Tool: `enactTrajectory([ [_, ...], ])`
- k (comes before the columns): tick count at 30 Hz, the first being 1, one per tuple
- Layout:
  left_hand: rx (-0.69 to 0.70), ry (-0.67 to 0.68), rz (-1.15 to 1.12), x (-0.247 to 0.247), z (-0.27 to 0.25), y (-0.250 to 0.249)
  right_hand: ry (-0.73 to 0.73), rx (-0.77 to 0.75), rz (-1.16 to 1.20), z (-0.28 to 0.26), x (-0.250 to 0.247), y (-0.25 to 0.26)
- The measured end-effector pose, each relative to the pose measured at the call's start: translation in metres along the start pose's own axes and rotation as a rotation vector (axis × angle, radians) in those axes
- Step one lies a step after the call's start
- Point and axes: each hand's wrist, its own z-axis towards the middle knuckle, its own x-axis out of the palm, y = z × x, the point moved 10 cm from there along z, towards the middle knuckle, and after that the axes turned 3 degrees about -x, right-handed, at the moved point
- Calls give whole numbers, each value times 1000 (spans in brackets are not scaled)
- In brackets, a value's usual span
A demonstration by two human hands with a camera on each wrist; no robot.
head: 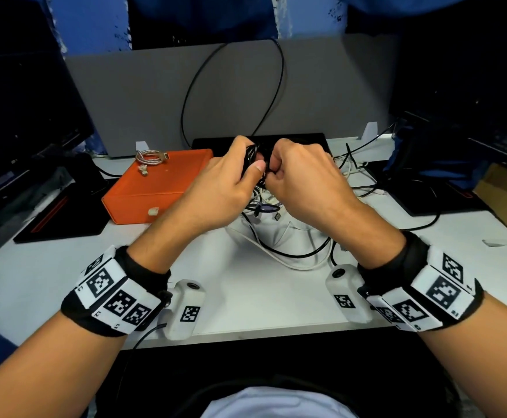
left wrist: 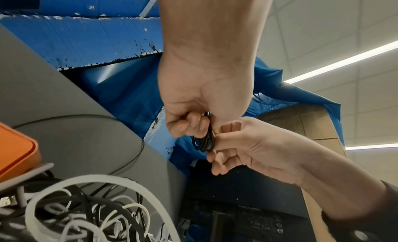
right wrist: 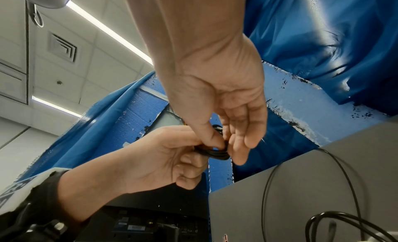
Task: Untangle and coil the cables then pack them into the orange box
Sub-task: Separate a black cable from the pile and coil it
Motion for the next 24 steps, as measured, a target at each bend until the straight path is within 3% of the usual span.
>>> enactTrajectory([
  [4,-26,-1,117,-5,2,5,60,31,144,4,-6,-10],
  [9,8,-34,89,-27,6,5,249,113,928,7,-8,-15],
  [12,67,-54,11,-37,3,-4,355,164,1126,5,-5,-17],
  [15,77,-28,-16,-30,0,-8,386,182,982,5,6,-25],
  [21,56,41,68,-6,2,-3,174,40,318,3,13,-5],
  [24,54,49,74,-4,1,-3,89,41,209,-2,19,-6],
])
